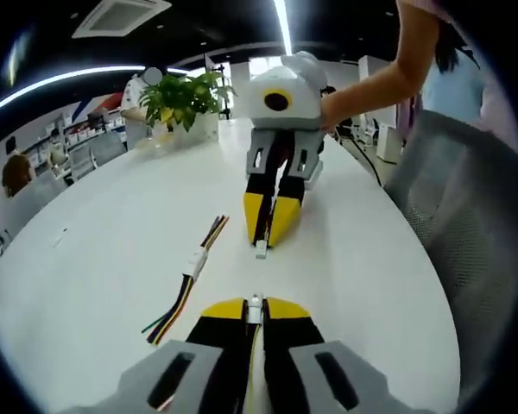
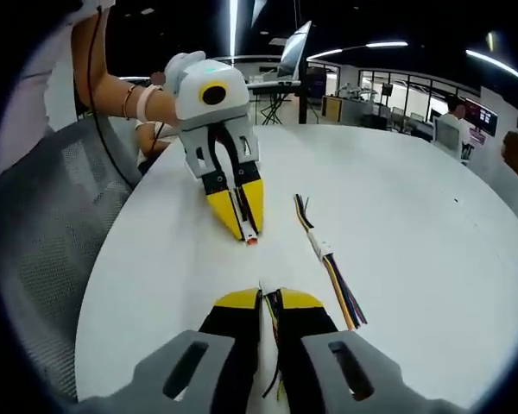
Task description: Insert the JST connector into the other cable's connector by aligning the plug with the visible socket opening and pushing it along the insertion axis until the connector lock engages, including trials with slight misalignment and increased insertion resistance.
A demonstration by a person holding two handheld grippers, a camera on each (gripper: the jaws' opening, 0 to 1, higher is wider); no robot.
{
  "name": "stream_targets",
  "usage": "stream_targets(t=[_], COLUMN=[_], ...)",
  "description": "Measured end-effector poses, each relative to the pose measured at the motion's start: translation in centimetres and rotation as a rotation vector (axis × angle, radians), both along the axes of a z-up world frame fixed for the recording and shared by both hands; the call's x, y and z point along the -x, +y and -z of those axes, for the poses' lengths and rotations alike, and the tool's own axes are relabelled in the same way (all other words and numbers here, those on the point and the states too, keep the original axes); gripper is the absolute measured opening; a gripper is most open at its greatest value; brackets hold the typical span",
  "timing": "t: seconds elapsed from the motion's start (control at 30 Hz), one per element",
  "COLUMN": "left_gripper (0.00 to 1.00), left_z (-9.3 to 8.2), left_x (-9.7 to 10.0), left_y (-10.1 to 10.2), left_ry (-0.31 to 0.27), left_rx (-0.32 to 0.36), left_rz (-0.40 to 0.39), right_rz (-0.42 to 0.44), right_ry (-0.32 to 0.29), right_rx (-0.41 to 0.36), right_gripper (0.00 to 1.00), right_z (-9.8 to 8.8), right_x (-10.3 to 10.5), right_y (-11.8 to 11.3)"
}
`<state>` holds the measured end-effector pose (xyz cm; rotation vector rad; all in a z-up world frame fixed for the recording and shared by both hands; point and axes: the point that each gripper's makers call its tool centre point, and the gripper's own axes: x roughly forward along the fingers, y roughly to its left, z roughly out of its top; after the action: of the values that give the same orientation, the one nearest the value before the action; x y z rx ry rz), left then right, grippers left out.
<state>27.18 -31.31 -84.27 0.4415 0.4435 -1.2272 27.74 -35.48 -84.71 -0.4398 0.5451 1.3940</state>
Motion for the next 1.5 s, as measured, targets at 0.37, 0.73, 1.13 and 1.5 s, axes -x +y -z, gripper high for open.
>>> stream_targets(t=[0.37, 0.73, 1.13, 1.5], left_gripper=[0.00, 0.00, 0.00, 0.00], left_z=[-0.8, -2.1, -2.8, -4.3], left_x=[-0.2, -0.6, -0.5, -0.8], left_y=[-0.5, -1.0, -0.9, -1.0], left_ry=[-0.002, -0.018, 0.000, -0.041], left_rx=[-0.002, 0.018, 0.027, 0.005], left_rz=[0.013, 0.025, 0.018, 0.040], right_rz=[0.002, 0.015, 0.034, 0.034], right_ry=[-0.001, -0.010, -0.025, -0.043], right_rx=[-0.008, -0.025, -0.045, -0.070], right_gripper=[0.02, 0.02, 0.03, 0.03], right_z=[-0.7, -1.7, -2.9, -4.0], right_x=[-0.3, -0.7, -0.7, -0.7], right_y=[0.2, 0.6, 1.0, 2.0])
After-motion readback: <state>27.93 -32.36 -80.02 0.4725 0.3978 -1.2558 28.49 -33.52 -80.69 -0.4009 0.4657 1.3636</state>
